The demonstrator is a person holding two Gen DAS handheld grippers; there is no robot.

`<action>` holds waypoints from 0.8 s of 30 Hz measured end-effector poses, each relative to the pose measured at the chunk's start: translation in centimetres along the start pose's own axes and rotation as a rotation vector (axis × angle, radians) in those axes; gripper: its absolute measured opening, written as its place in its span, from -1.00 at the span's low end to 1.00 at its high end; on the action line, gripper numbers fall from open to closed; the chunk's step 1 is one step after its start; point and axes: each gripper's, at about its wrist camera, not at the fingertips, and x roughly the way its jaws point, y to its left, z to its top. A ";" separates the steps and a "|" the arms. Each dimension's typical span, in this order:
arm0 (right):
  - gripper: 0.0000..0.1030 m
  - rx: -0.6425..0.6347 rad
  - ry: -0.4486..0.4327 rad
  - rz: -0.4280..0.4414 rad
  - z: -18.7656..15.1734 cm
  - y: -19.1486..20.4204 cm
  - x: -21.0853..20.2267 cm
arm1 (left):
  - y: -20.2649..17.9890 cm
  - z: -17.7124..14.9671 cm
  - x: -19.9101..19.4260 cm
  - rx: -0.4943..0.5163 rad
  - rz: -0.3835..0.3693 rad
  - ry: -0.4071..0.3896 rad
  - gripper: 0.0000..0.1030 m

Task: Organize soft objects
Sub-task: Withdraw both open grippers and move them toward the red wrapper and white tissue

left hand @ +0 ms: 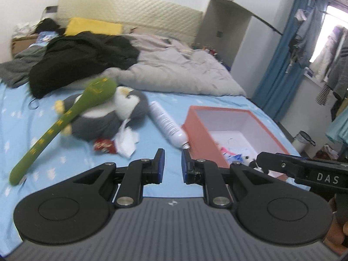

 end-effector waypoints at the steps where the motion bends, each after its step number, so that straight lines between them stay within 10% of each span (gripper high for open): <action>1: -0.06 -0.003 0.006 0.011 -0.3 0.4 0.1 | 0.1 -0.3 0.1 -0.006 0.009 0.003 -0.64; 24: -0.06 -0.014 0.131 0.097 -6.1 5.1 2.7 | 7.0 -6.1 -1.0 -0.137 0.089 0.060 -0.24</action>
